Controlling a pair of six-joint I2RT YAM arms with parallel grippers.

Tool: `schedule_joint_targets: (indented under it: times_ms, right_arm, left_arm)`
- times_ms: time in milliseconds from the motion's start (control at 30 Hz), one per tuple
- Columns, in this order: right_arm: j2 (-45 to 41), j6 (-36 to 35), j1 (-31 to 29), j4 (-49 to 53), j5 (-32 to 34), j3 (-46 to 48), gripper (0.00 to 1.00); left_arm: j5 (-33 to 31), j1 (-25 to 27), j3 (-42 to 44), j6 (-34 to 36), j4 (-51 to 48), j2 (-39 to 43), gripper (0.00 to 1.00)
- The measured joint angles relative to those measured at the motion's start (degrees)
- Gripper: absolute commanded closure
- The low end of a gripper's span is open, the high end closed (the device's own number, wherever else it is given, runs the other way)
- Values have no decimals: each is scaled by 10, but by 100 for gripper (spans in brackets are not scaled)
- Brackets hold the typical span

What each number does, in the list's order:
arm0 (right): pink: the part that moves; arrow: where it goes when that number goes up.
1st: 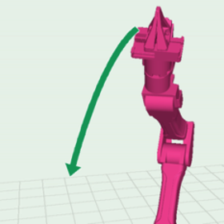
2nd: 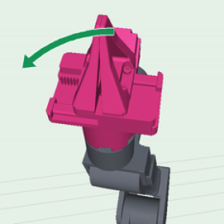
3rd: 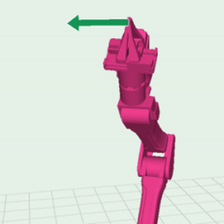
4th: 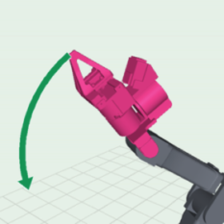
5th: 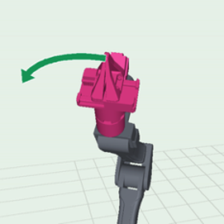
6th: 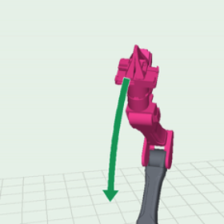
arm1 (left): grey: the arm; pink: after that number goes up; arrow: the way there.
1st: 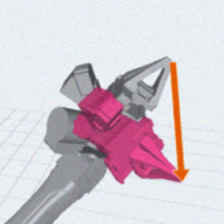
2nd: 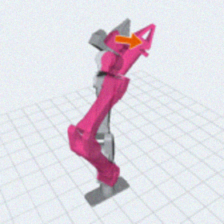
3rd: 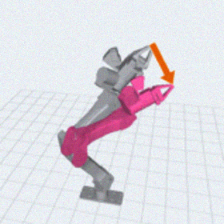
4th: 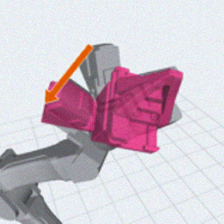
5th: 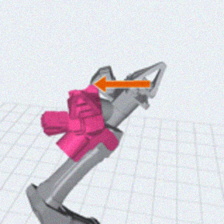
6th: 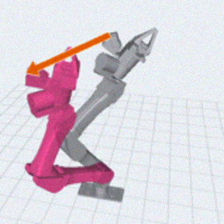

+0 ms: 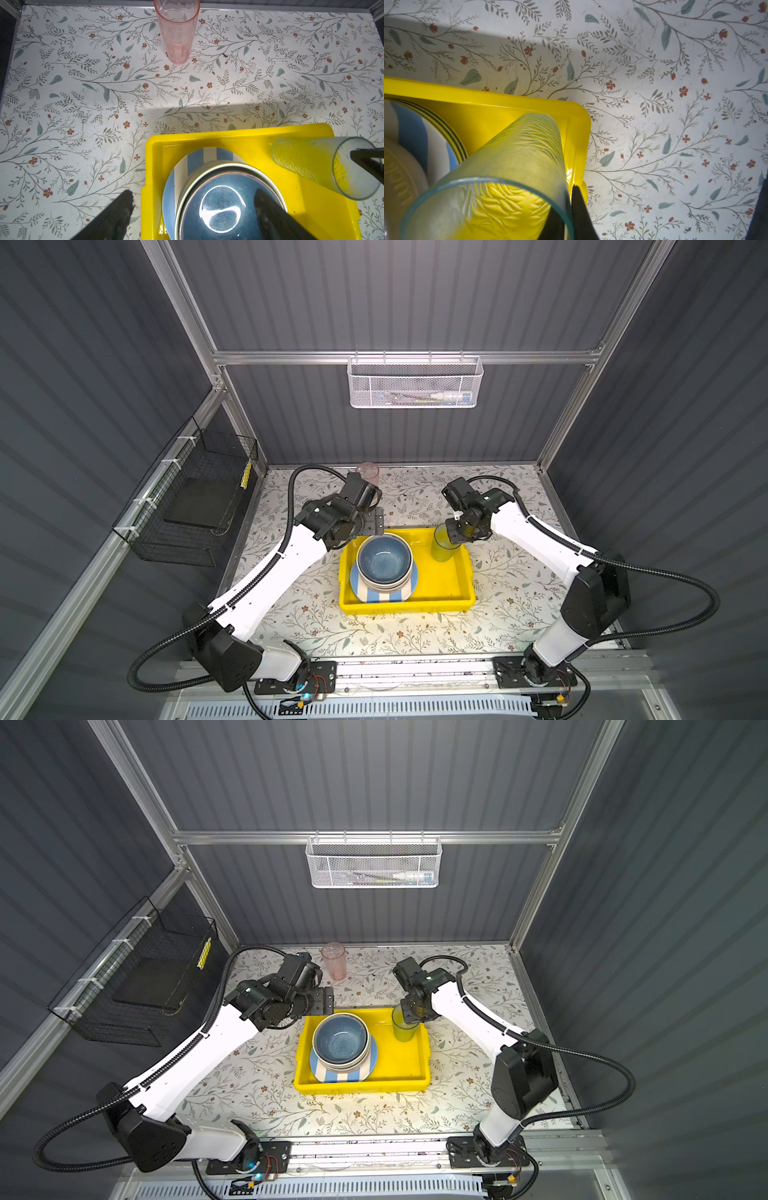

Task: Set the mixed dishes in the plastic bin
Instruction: 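Lower the pale blue cup into the bin with the right gripper while the left withdraws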

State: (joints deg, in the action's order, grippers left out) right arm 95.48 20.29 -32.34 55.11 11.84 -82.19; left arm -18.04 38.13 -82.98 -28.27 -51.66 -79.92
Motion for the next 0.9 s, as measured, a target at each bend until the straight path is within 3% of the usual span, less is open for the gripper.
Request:
schedule_joint_targets:
  times_ms: [500,900]
  right_arm:
    - [23,0,-3,6,30,-13,97]
    - [26,2,-3,-8,41,-14,77]
  left_arm:
    - [0,0,5,9,3,-3,7]
    - [0,0,5,11,3,-14,7]
